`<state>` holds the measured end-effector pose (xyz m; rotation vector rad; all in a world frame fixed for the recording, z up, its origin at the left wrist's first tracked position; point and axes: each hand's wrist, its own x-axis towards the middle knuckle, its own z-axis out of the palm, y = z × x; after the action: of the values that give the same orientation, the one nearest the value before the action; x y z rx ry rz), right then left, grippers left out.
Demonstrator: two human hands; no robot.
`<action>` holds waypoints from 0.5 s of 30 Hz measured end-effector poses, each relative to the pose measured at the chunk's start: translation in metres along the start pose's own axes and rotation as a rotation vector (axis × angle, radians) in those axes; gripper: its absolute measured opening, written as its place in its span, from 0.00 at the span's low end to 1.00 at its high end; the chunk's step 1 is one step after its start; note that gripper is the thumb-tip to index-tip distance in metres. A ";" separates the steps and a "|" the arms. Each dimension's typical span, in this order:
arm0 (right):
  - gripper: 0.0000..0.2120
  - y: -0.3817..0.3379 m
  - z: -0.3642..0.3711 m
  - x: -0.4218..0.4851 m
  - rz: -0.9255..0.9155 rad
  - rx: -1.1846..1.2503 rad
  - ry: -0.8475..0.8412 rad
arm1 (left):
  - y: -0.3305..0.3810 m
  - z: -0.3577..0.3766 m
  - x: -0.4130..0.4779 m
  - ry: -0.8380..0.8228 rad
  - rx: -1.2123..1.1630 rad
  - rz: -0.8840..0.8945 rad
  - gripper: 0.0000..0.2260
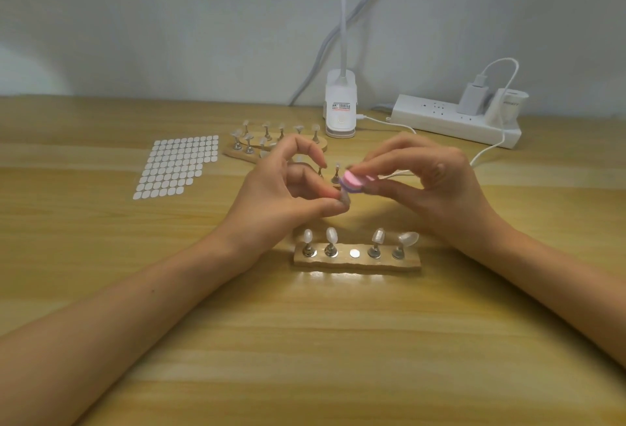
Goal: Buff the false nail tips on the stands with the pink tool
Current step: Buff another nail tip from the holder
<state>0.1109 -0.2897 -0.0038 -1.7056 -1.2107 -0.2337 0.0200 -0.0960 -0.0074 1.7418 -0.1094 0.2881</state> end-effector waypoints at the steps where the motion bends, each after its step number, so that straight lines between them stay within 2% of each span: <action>1: 0.11 -0.001 0.001 0.000 -0.024 -0.001 -0.028 | 0.000 0.000 0.000 -0.008 0.010 0.009 0.20; 3: 0.11 -0.002 0.002 -0.001 -0.039 0.005 -0.053 | 0.000 0.000 0.000 -0.020 0.017 0.012 0.20; 6: 0.11 -0.001 0.002 0.000 0.009 0.018 0.003 | 0.000 0.000 0.000 -0.016 -0.012 -0.001 0.20; 10: 0.11 -0.004 0.005 -0.001 -0.086 -0.024 -0.064 | 0.001 0.001 0.000 -0.018 -0.029 0.004 0.20; 13: 0.10 -0.002 0.001 0.000 -0.012 -0.008 0.003 | 0.001 0.001 0.000 -0.006 -0.018 -0.001 0.21; 15: 0.11 -0.004 0.003 -0.001 -0.063 -0.032 -0.043 | 0.001 0.001 0.000 -0.012 -0.016 0.008 0.20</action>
<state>0.1064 -0.2884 -0.0036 -1.7089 -1.2999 -0.2571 0.0200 -0.0975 -0.0068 1.7280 -0.1276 0.2818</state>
